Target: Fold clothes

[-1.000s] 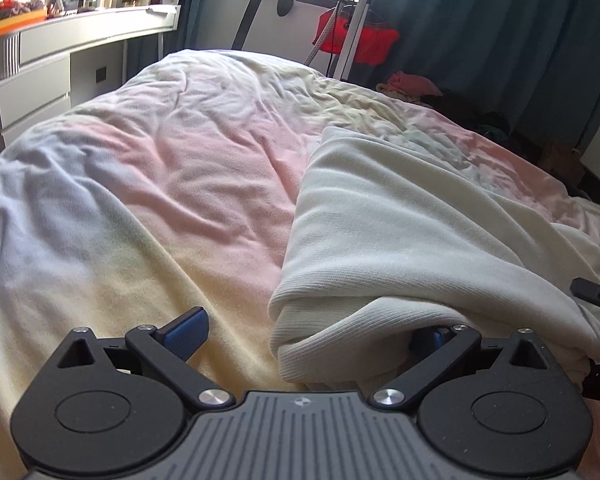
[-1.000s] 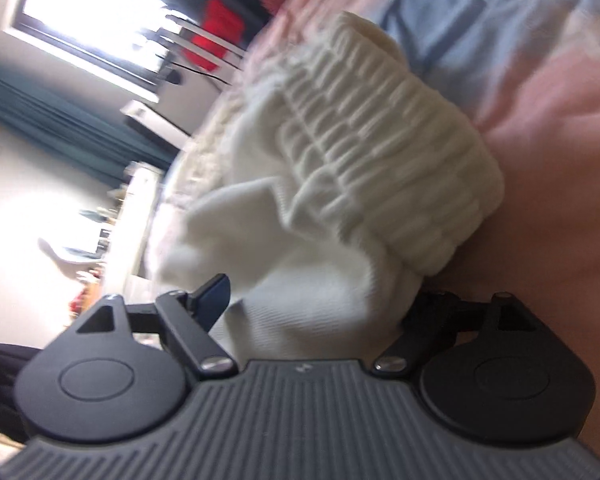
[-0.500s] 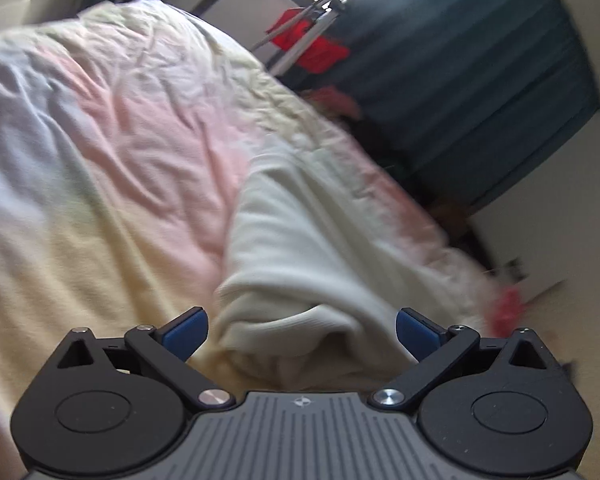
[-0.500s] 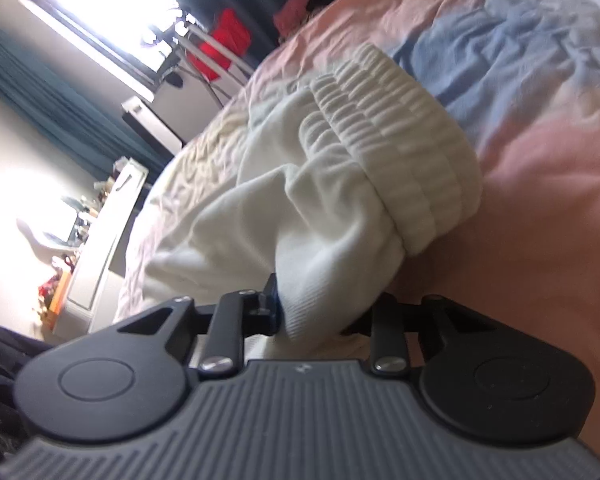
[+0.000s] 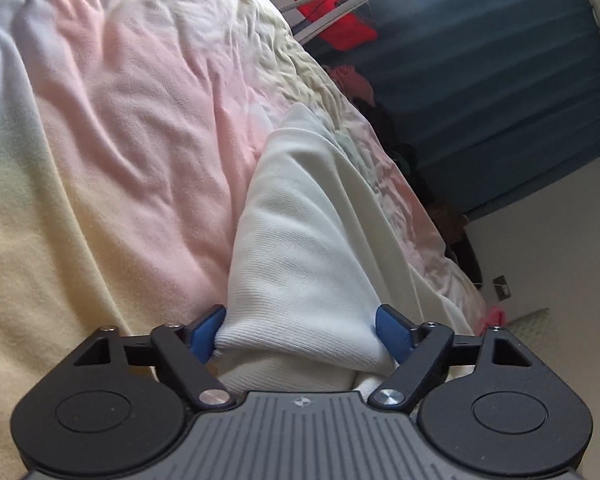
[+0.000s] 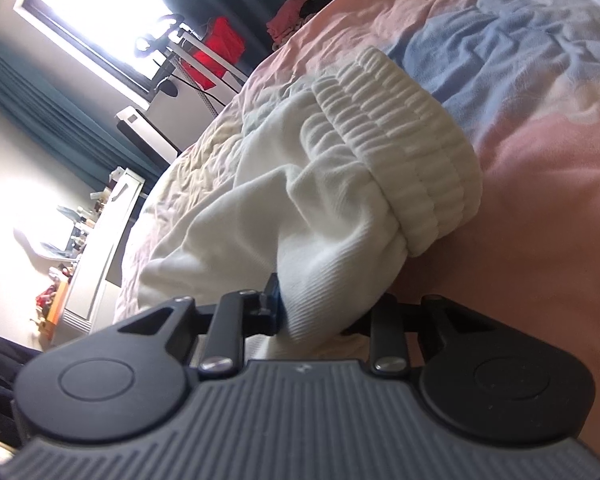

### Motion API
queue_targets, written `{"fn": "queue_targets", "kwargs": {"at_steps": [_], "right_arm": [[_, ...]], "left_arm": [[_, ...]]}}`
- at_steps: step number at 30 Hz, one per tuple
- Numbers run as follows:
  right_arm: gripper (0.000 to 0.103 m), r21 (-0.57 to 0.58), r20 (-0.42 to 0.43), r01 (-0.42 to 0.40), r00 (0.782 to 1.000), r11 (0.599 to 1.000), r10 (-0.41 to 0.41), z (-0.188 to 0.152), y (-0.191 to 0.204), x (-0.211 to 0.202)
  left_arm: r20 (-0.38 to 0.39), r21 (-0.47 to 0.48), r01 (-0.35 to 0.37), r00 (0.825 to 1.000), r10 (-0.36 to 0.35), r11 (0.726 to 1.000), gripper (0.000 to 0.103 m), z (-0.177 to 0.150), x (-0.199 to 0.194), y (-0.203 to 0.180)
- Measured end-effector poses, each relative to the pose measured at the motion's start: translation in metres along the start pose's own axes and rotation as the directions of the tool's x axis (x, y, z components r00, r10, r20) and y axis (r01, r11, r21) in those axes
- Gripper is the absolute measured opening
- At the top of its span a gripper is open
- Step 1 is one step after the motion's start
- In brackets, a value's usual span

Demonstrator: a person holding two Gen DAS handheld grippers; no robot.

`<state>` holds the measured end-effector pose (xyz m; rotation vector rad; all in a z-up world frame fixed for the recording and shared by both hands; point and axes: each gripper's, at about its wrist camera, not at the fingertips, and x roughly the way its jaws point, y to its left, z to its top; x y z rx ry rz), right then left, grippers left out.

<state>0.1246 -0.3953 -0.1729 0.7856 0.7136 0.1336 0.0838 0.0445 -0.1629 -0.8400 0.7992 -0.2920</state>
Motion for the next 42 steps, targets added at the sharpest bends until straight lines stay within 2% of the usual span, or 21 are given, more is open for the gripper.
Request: {"fn": "queue_targets", "kwargs": {"at_steps": [3,7,11,15,18,22,26,30,34,38,40,42], "right_arm": [[0.029,-0.02,0.004,0.006,1.0,1.0,-0.006,0.0,0.004,-0.002],[0.028,-0.034,0.034,-0.017,0.999,0.999,0.018,0.001,0.013,-0.014],[0.028,-0.038,0.062,-0.042,0.997,0.998,0.045,0.012,0.03,-0.043],[0.028,-0.037,0.087,-0.057,0.994,0.998,0.06,0.035,0.036,-0.081],[0.028,-0.017,0.122,-0.051,0.991,0.999,0.053,0.063,0.028,-0.107],[0.028,0.047,0.189,-0.036,0.982,0.998,0.026,0.113,0.005,-0.136],[0.028,0.129,0.26,-0.018,0.965,0.991,-0.016,0.184,-0.021,-0.147],[0.028,0.123,0.322,0.059,0.942,0.991,-0.096,0.262,-0.037,-0.142],[0.028,0.123,0.359,0.131,0.918,0.984,-0.167,0.325,-0.063,-0.118],[0.028,0.133,0.342,0.179,0.915,0.975,-0.214,0.357,-0.103,-0.074],[0.028,0.136,0.331,0.193,0.915,0.972,-0.229,0.361,-0.127,-0.052],[0.028,0.133,0.326,0.186,0.919,0.973,-0.221,0.355,-0.15,-0.034]], "left_arm": [[0.02,-0.001,-0.018,1.0,0.018,1.0,0.061,-0.002,-0.003,-0.001],[0.081,0.09,-0.052,0.996,0.045,0.995,0.048,-0.006,-0.017,-0.022],[0.143,0.152,-0.013,0.99,-0.009,0.988,0.043,-0.006,-0.039,-0.059],[0.116,0.195,0.055,0.99,-0.079,0.979,0.041,0.007,-0.03,-0.111],[0.081,0.242,0.085,0.991,-0.107,0.967,0.04,0.014,-0.004,-0.168],[0.03,0.311,0.106,0.992,-0.121,0.945,0.039,0.022,0.056,-0.249],[0.003,0.372,0.126,0.991,-0.137,0.92,0.039,0.032,0.136,-0.334],[-0.028,0.364,0.139,0.99,-0.138,0.921,0.039,0.047,0.235,-0.396],[-0.074,0.388,0.127,0.992,-0.106,0.913,0.039,0.062,0.34,-0.426],[-0.11,0.425,0.096,0.992,-0.054,0.9,0.039,0.064,0.432,-0.434],[-0.131,0.467,0.084,0.991,-0.025,0.88,0.039,0.059,0.466,-0.425],[-0.142,0.539,0.083,0.99,-0.007,0.838,0.04,0.053,0.486,-0.411]]}}
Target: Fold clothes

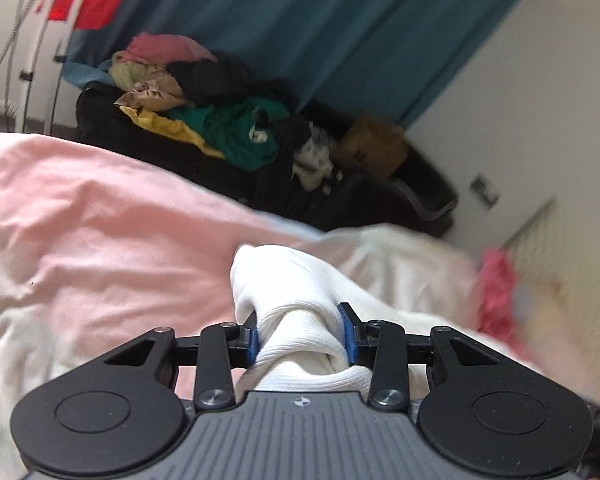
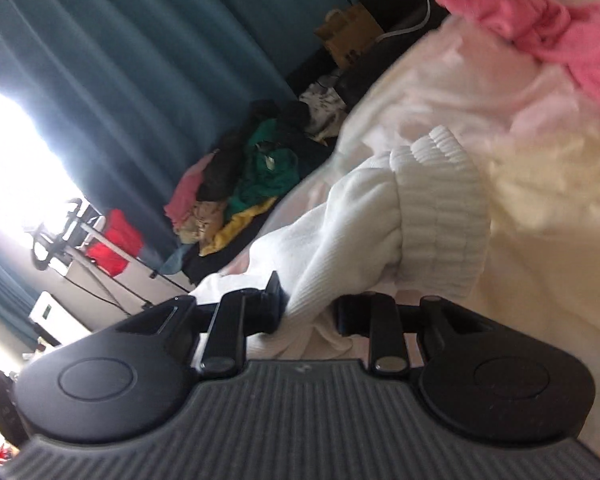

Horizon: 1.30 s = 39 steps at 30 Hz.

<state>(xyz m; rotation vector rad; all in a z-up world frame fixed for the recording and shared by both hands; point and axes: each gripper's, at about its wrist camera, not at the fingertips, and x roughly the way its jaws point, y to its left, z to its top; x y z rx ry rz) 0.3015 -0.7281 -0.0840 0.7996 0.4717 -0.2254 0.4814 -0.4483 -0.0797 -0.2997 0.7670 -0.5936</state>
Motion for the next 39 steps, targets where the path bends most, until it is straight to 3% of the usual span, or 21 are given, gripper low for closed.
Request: {"fn": "queue_targets", "kwargs": {"at_steps": [4,7,13,17,20,23,27,30,37,39], "right_arm": [[0.028,-0.057,-0.018,-0.045,0.999,0.997,0.045,-0.029,-0.025,0.008],[0.029,-0.078,-0.045,-0.022,0.999,0.997,0.018,-0.059,-0.03,0.004],[0.037,0.037,-0.106,0.079,0.992,0.996,-0.075,-0.111,-0.054,0.009],[0.037,0.086,-0.117,0.132,0.986,0.988,-0.121,-0.107,-0.046,-0.003],[0.037,0.058,-0.171,0.215,0.964,0.975,-0.203,-0.101,-0.03,-0.021],[0.037,0.04,-0.193,0.226,0.957,0.973,-0.214,-0.096,-0.013,-0.049],[0.037,-0.05,-0.145,0.199,0.968,0.979,-0.204,-0.093,0.018,-0.1],[0.037,-0.143,-0.088,0.175,0.978,0.974,-0.189,-0.093,0.051,-0.136],[0.038,-0.263,0.015,0.135,0.991,0.955,-0.136,-0.104,0.114,-0.23],[0.051,-0.293,0.045,0.12,0.993,0.949,-0.111,-0.109,0.127,-0.258]], "left_arm": [[-0.007,0.125,0.021,1.0,-0.02,0.992,0.041,-0.023,0.012,0.022],[-0.051,0.184,-0.013,0.998,0.023,0.983,0.041,-0.051,0.019,0.035],[0.002,0.255,-0.053,0.999,0.055,0.965,0.044,-0.088,0.013,0.043],[-0.011,0.255,-0.103,0.994,0.11,0.961,0.048,-0.082,-0.003,0.03],[-0.006,0.25,-0.119,0.992,0.125,0.961,0.051,-0.076,-0.034,0.018],[0.012,0.263,-0.113,0.993,0.114,0.958,0.054,-0.076,-0.084,-0.002],[0.05,0.283,-0.108,0.994,0.097,0.953,0.058,-0.08,-0.147,-0.029],[0.092,0.284,-0.066,0.995,0.041,0.956,0.066,-0.085,-0.199,-0.047],[0.189,0.361,-0.074,0.982,0.005,0.929,0.089,-0.108,-0.315,-0.098],[0.21,0.368,-0.074,0.978,-0.005,0.927,0.096,-0.115,-0.347,-0.108]]}}
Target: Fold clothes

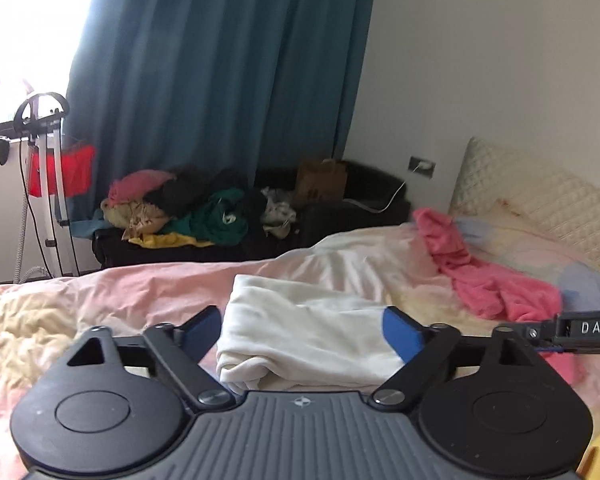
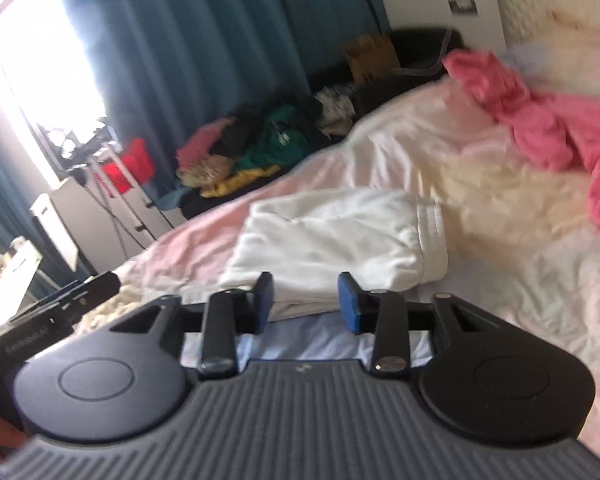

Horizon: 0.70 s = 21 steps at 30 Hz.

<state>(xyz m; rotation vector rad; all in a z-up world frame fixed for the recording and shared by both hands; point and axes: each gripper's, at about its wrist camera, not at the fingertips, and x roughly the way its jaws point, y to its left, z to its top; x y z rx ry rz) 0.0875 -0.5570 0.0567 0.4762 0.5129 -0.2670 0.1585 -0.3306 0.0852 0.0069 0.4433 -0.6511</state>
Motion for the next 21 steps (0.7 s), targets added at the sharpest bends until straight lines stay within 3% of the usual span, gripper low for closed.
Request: {"fn": "queue_targets", "kwargs": {"at_steps": [2,3,8,12,15,21], "right_arm": [[0.082,-0.031,0.028,-0.013,1.0,0.999,0.014,-0.003,0.009,-0.026],[0.087,-0.048,0.041,-0.019,0.999,0.999,0.021,-0.005,0.013,-0.038],[0.085,-0.099,0.075,-0.043,0.996,0.994,0.051,-0.022,0.025,-0.086],[0.085,-0.135,0.125,-0.033,0.991,0.99,0.05,-0.046,0.031,-0.111],[0.085,-0.183,0.176,0.002,0.984,0.983,0.031,-0.071,0.036,-0.119],[0.085,-0.166,0.223,0.011,0.974,0.986,0.027,-0.114,0.032,-0.116]], "left_arm": [[0.016,0.002,0.003,1.0,-0.003,1.0,0.103,0.002,-0.03,-0.008],[0.025,0.01,0.002,1.0,-0.002,1.0,0.103,0.001,-0.044,-0.012],[0.064,0.061,-0.033,0.997,0.029,0.998,0.103,-0.009,-0.103,-0.031],[0.073,0.045,-0.087,0.994,0.083,0.995,0.103,-0.031,-0.132,-0.035],[0.081,0.044,-0.121,0.99,0.117,0.992,0.103,-0.051,-0.148,-0.035],[0.111,0.052,-0.171,0.98,0.165,0.984,0.103,-0.085,-0.173,-0.03]]}}
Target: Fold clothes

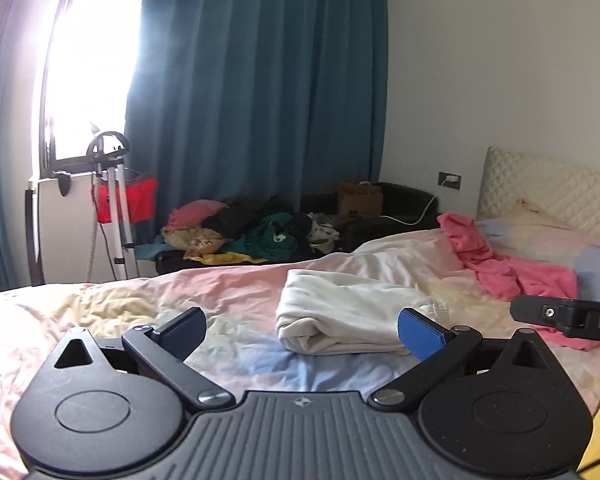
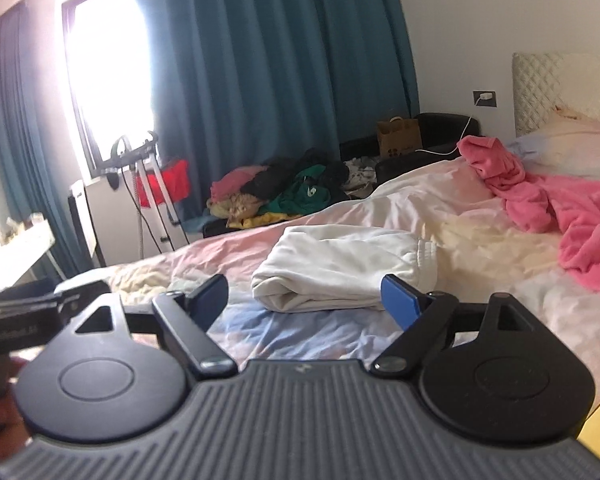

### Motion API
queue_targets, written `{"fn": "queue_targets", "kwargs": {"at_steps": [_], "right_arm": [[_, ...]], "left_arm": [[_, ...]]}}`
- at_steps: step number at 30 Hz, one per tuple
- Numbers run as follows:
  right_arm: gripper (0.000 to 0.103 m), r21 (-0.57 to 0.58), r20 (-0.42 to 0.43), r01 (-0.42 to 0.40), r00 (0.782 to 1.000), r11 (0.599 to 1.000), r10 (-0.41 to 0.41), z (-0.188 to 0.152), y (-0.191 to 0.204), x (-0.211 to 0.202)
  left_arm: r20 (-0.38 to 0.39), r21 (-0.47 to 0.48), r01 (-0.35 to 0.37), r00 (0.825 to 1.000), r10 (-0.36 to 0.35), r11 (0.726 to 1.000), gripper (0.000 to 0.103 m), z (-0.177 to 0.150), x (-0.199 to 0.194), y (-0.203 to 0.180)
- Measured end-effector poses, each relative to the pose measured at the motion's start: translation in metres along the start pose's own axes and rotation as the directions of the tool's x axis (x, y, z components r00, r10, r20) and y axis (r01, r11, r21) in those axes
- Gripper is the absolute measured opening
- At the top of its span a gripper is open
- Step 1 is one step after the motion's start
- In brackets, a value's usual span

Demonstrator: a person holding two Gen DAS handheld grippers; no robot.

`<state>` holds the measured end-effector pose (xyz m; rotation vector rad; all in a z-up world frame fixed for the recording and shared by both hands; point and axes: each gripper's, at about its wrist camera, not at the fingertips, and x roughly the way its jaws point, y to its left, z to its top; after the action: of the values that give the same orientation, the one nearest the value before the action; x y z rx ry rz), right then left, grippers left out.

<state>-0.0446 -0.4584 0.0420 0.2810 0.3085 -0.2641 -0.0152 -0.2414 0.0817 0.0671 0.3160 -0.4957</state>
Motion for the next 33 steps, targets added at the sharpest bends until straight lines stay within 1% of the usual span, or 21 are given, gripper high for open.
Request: {"fn": "queue_targets", "kwargs": {"at_steps": [4,7,9,12,14,16,19,25,28,33], "right_arm": [[0.085,-0.004,0.048,0.042,0.998,0.999,-0.042,-0.026,0.003,0.002],[0.085,-0.019,0.063,0.05,0.997,0.999,-0.049,-0.043,0.007,0.004],[0.085,-0.026,0.069,0.058,0.996,0.998,-0.056,-0.051,0.01,0.006],[0.085,-0.044,0.084,0.068,0.994,0.997,-0.064,-0.062,0.016,0.008],[0.085,-0.066,0.1,0.071,0.993,0.995,-0.065,-0.066,0.021,0.009],[0.085,-0.071,0.116,0.073,0.991,0.995,-0.065,-0.068,0.024,0.011],[0.085,-0.064,0.122,0.084,0.99,0.994,-0.076,-0.071,0.023,0.016],[0.085,-0.017,0.11,0.128,0.986,0.992,-0.125,-0.076,0.014,0.029],[0.085,-0.03,0.111,0.144,0.984,0.989,-0.14,-0.079,0.016,0.034],[0.085,-0.068,0.128,0.145,0.982,0.987,-0.136,-0.084,0.021,0.032]], "left_arm": [[0.018,0.019,-0.036,0.999,0.036,0.999,0.103,-0.012,-0.01,0.001],[0.032,0.044,-0.065,0.997,0.064,0.997,0.103,-0.017,-0.009,0.001],[0.037,0.049,-0.068,0.997,0.066,0.996,0.103,-0.02,-0.007,0.002],[0.031,0.032,-0.061,0.998,0.06,0.998,0.103,-0.024,-0.002,0.008],[0.036,0.036,-0.07,0.997,0.069,0.997,0.102,-0.029,0.001,0.01],[0.019,0.027,-0.06,0.998,0.06,0.998,0.099,-0.034,0.006,0.013],[-0.008,0.004,-0.053,0.999,0.053,0.999,0.098,-0.04,0.014,0.02],[-0.021,-0.008,-0.061,0.998,0.061,0.998,0.1,-0.048,0.021,0.026],[-0.019,0.004,-0.056,0.998,0.056,0.998,0.103,-0.05,0.023,0.025],[-0.017,0.026,-0.058,0.998,0.059,0.998,0.103,-0.053,0.024,0.02]]}}
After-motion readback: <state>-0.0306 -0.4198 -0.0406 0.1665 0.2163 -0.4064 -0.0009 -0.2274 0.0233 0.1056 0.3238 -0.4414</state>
